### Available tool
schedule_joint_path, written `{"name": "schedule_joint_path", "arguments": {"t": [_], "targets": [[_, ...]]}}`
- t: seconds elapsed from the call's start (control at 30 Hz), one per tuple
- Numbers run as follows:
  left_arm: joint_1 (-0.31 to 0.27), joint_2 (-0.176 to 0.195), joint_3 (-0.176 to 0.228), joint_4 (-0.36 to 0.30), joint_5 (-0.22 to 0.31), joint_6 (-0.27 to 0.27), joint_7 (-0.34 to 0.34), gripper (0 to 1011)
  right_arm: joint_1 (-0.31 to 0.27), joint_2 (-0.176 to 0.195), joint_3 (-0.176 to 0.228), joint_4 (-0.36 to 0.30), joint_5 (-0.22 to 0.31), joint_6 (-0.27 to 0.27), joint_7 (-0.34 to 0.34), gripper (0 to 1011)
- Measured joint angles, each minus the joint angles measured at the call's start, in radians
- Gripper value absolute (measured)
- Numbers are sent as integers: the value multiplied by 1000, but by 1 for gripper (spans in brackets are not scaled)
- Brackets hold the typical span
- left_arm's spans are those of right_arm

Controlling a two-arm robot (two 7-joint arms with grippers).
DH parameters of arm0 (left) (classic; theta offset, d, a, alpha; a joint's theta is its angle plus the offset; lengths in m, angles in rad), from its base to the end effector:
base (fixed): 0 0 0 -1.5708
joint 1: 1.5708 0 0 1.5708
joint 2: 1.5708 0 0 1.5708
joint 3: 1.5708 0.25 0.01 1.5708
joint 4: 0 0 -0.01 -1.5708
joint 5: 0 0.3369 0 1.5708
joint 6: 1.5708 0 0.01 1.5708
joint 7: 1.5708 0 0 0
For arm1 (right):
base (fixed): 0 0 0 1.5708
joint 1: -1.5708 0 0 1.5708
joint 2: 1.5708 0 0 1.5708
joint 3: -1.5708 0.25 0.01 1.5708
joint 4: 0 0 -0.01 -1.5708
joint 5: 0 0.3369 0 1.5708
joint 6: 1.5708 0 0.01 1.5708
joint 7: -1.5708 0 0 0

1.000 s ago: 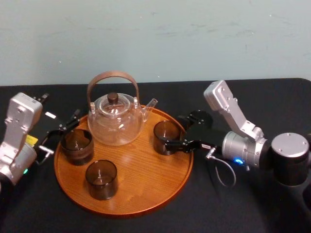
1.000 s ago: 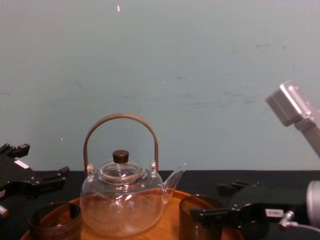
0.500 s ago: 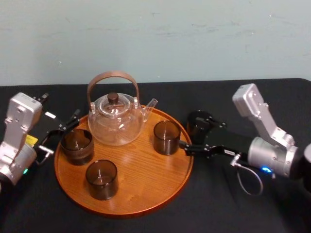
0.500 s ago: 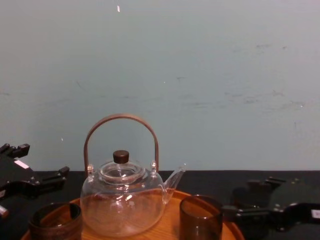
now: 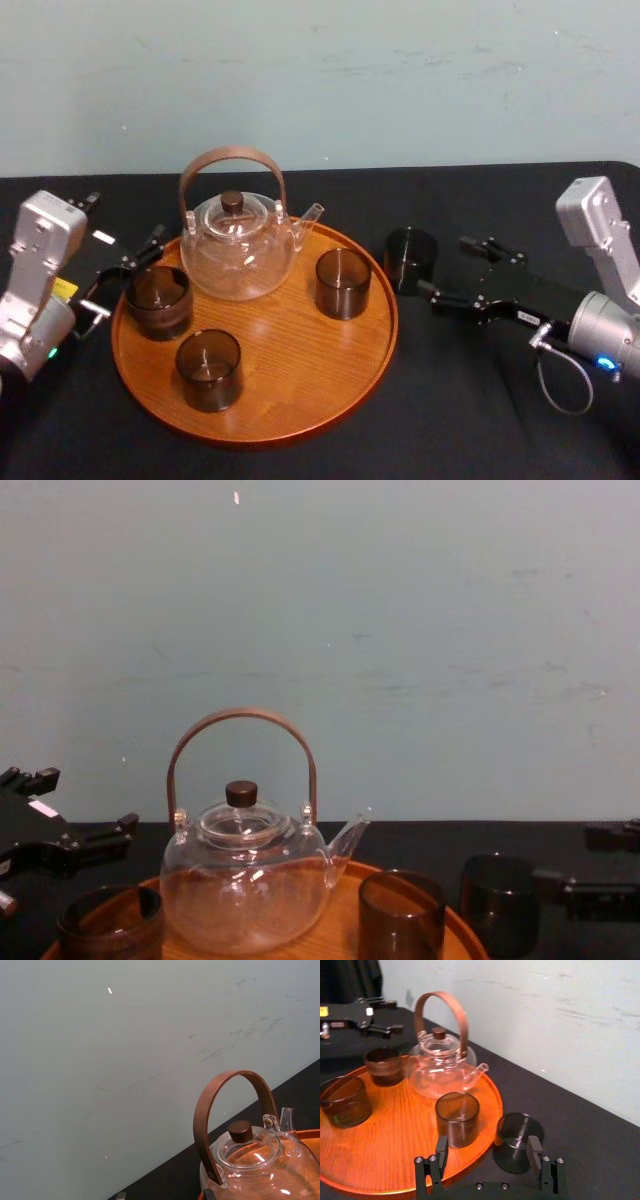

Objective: Pick up the glass from the table and place it on the tray.

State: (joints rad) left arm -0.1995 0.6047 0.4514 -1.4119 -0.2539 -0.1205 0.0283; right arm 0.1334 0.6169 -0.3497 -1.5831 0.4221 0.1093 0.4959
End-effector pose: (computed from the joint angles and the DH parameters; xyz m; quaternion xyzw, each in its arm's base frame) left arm 0.3781 0.0525 -0.2754 0.1416 -0.1324 0.5799 0.7913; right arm 0.3695 -0.0484 -0.2333 -0.1322 0.0019 -0.3808 0.9152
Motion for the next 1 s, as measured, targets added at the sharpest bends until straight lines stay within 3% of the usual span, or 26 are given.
{"name": "schedule_joint_path", "arguments": {"t": [0.23,0.43,0.6,1.0], "targets": [[0,0,0,0,0,0,0,1001,-24,-13,40,-11,28,23,-50,1002],[0,0,0,0,0,0,0,1001,-17,-40,58,-2,53,94,-98,1002],[0,0,0,0,0,0,0,1001,4,-57,58,18,63,153,-126,1002],[0,0,0,0,0,0,0,1001,63,-86,30,82,57,205,-141,1002]]}}
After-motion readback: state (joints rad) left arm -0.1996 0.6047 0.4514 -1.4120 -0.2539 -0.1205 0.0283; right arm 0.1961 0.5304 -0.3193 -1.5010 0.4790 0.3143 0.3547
